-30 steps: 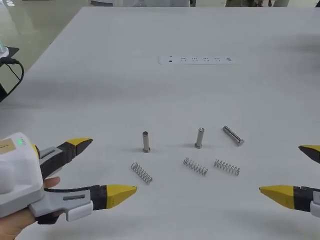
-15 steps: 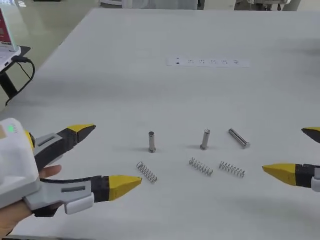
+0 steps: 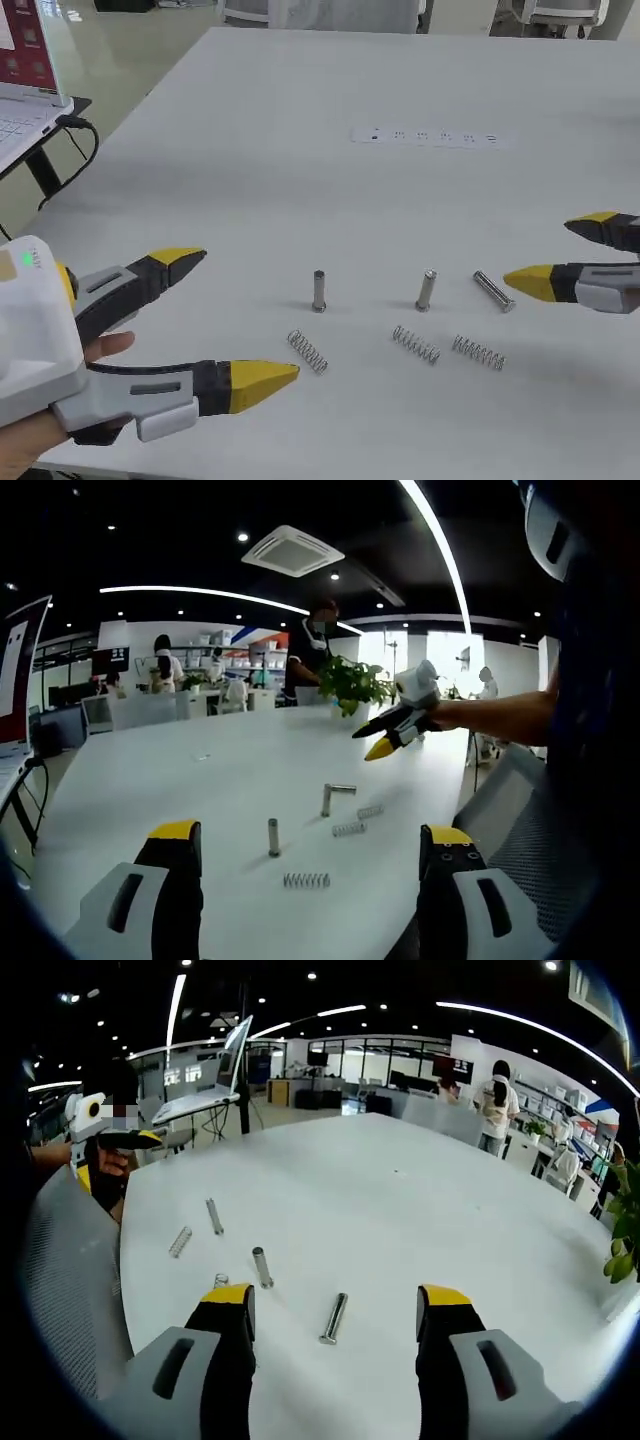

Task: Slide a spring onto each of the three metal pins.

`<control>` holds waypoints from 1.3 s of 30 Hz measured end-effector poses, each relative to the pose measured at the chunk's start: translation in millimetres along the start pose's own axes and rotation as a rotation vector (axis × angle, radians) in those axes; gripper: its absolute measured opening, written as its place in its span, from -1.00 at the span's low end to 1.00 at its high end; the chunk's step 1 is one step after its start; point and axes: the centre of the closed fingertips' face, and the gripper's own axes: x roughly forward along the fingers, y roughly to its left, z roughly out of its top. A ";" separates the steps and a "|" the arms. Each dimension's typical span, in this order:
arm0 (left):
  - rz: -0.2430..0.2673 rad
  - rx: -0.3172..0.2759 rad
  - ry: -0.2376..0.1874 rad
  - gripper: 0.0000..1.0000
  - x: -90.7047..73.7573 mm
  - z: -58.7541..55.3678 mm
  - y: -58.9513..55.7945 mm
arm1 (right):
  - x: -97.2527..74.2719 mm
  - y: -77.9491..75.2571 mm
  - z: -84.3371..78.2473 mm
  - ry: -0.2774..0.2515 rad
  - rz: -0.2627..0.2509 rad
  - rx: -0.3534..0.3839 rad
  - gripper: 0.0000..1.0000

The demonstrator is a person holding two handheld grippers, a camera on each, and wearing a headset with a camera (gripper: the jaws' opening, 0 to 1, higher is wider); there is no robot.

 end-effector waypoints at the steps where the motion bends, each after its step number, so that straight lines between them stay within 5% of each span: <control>1: -0.002 0.000 -0.002 0.74 0.0 0.7 -0.6 | 2.6 -0.9 0.6 0.009 -0.002 0.000 0.25; 19: -0.019 0.018 0.010 0.73 0.7 1.1 -8.8 | 47.7 -12.6 -20.9 0.207 -0.036 -0.018 -0.13; 39: -0.024 0.013 0.000 0.69 0.0 2.4 -10.2 | 68.7 -6.5 -45.2 0.361 -0.043 -0.014 -0.58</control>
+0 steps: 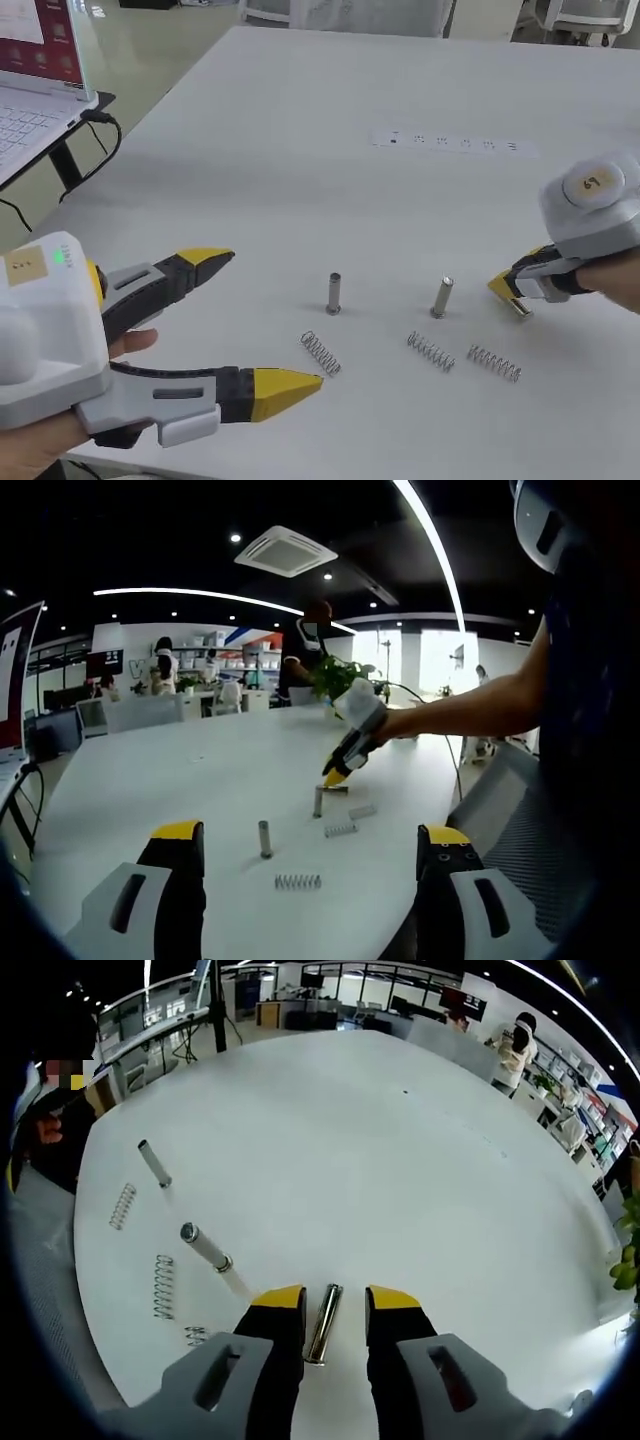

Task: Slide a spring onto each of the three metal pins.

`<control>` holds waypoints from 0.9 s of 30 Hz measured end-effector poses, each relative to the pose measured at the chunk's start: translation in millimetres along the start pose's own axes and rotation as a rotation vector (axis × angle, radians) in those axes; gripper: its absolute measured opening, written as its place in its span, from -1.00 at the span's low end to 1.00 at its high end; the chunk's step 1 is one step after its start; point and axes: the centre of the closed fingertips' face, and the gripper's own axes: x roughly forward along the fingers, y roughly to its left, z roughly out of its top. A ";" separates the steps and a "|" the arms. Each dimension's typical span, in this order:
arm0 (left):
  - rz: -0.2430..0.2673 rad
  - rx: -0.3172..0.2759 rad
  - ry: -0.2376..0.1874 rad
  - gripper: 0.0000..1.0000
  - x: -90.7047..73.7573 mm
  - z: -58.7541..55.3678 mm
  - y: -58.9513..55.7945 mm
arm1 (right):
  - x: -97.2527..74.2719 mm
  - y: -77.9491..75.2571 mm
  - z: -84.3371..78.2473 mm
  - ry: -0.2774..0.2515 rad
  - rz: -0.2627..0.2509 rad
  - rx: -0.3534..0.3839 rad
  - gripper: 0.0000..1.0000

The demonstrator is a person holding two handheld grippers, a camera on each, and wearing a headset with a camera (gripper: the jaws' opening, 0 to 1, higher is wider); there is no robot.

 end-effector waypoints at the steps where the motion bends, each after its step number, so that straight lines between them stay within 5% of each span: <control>1: 0.000 0.000 0.001 0.68 0.1 -0.1 0.0 | 0.9 0.3 -0.2 0.006 0.002 0.002 -0.61; 27: -0.001 0.000 -0.006 0.66 1.2 0.8 1.0 | 14.8 -1.1 -10.1 0.100 0.010 0.046 -0.84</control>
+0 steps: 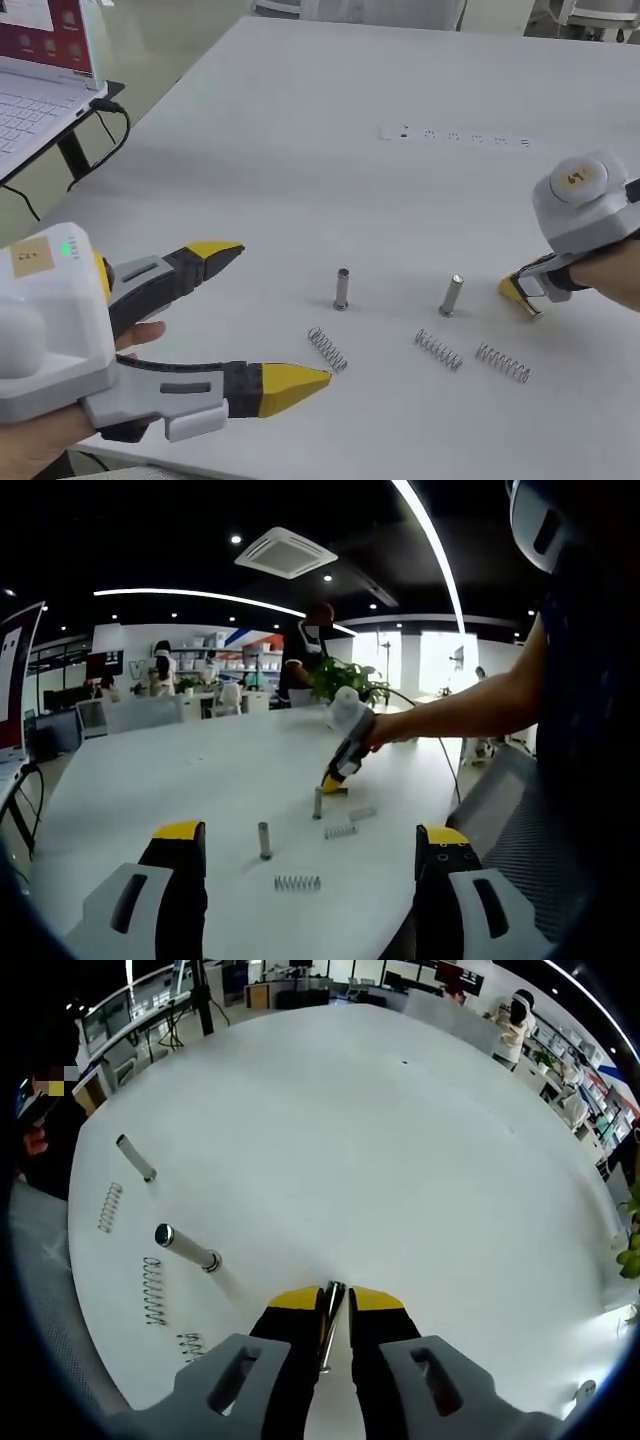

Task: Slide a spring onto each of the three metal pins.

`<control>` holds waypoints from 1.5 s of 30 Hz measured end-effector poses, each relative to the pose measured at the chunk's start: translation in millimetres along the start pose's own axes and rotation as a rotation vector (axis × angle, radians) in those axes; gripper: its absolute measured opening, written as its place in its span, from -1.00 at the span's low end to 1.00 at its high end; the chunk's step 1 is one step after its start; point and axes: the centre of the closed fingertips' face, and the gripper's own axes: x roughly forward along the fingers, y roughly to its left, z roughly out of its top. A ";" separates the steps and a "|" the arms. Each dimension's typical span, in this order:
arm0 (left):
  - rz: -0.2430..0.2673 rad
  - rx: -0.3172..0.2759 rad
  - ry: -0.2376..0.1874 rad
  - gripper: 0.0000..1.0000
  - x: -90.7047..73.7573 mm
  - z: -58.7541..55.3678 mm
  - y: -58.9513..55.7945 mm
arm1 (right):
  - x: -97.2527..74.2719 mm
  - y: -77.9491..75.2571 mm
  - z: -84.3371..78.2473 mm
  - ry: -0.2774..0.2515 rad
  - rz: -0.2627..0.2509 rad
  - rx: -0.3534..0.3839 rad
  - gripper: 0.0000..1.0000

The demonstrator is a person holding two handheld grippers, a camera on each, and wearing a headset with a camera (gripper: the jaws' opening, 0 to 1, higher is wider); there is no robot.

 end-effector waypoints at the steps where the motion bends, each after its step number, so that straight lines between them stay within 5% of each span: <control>1: 0.000 -0.001 0.000 0.66 0.0 -0.1 0.0 | 0.0 0.3 -0.6 0.004 0.001 0.000 -0.85; 23: -0.004 0.002 -0.003 0.64 0.4 0.2 -0.9 | 1.2 3.2 -4.2 0.055 0.008 0.085 -0.89; 45: -0.031 0.009 0.001 0.63 1.1 -0.2 -8.3 | -37.8 0.4 -1.2 -0.053 -0.025 0.126 -0.89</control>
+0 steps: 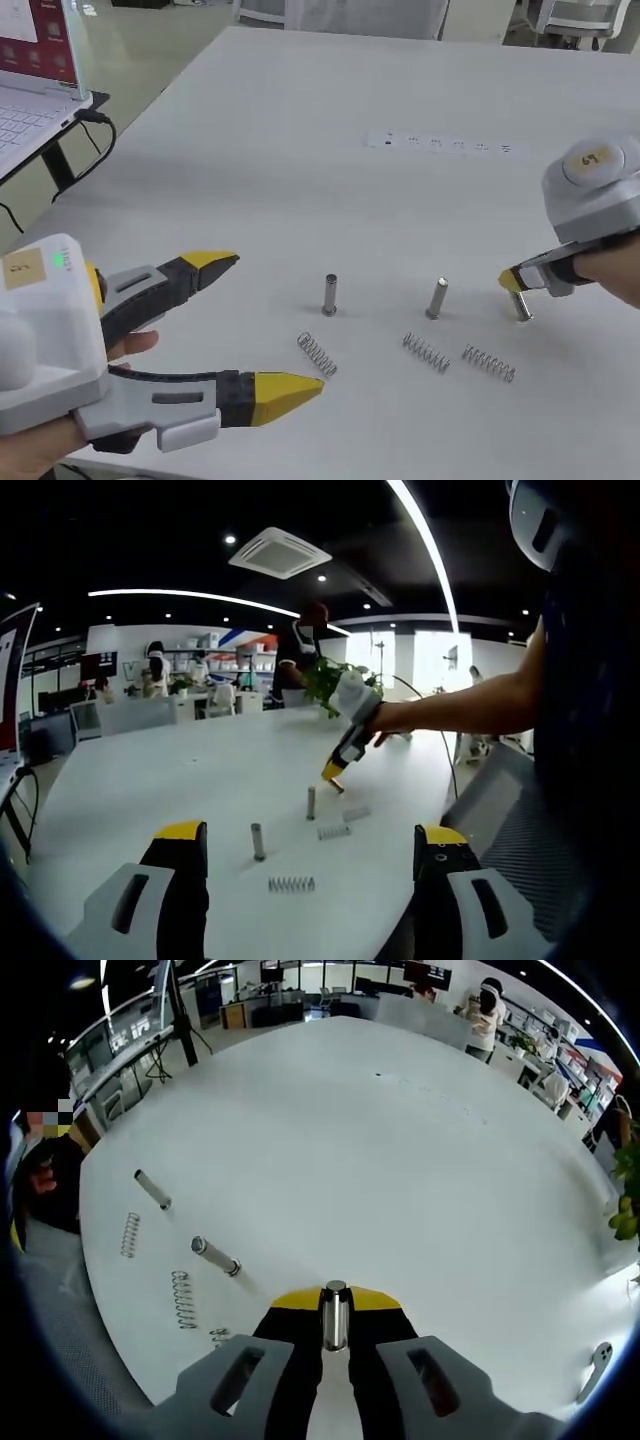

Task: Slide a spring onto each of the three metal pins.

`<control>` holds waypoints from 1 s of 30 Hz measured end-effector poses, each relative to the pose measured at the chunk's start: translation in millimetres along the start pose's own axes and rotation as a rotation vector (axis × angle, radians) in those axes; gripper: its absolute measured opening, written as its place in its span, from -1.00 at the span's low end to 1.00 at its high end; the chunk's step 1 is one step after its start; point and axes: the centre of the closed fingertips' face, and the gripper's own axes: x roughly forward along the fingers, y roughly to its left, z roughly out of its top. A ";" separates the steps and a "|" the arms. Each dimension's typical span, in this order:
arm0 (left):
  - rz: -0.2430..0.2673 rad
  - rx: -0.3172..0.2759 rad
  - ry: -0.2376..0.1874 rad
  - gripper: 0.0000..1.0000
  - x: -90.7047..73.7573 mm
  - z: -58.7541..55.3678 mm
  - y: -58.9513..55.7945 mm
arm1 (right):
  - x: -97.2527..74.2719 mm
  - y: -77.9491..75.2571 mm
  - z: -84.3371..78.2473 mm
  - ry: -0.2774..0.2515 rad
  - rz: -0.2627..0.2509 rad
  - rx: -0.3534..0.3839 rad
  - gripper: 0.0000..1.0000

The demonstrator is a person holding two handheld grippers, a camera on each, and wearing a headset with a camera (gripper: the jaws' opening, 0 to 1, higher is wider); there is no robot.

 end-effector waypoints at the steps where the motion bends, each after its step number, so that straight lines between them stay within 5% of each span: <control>1: -0.001 0.001 0.000 0.63 0.1 -0.1 -0.2 | -1.1 0.1 -0.5 -0.004 -0.001 0.002 -0.89; 30: -0.013 0.007 0.012 0.63 0.6 -1.8 -2.7 | -18.3 6.0 -11.2 -0.095 -0.020 0.021 -0.89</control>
